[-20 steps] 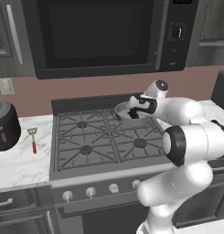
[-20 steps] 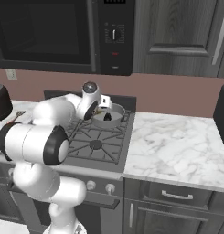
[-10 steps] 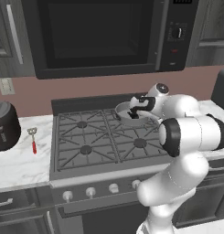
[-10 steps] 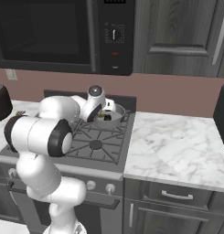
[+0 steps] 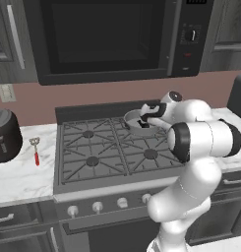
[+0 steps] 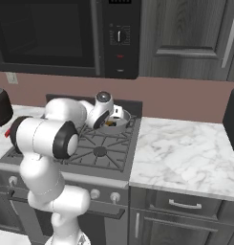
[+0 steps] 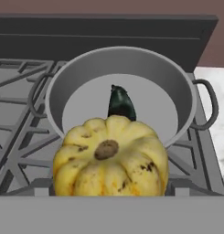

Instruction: Put the eggplant and squash in the pot. Retrieve the spatula and lightly stir the vegetables in the pot.

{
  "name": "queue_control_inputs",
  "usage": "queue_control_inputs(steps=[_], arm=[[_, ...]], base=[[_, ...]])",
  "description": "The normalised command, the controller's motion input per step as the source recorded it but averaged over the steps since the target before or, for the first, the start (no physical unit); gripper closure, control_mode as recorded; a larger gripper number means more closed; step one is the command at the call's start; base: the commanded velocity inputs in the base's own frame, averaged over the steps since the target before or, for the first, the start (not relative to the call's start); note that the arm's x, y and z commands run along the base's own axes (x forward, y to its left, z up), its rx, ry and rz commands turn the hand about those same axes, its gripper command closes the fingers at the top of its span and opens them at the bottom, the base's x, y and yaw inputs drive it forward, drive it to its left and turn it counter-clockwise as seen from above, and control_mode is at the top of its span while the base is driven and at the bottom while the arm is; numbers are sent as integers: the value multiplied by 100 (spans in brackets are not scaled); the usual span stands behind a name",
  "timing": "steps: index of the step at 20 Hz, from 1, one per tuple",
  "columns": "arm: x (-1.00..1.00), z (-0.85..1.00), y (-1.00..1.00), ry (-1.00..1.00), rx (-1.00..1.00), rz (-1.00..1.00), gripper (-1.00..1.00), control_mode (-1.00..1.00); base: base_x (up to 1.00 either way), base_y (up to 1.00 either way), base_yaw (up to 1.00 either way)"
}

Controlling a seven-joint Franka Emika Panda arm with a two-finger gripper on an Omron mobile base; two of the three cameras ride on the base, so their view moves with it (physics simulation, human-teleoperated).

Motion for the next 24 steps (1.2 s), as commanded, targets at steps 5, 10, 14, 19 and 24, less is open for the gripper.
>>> queue_control_inputs(steps=[5,10,14,19,24], arm=[[44,-2,0,1,0,0,100,-100],[46,-5,0,6,0,0,100,-100],[42,-4,0,3,0,0,100,-100],[28,-20,0,4,0,0,100,-100],[3,-22,0,4,0,0,100,-100]], base=[[0,0,0],[0,0,0],[0,0,0],[0,0,0],[0,0,0]])
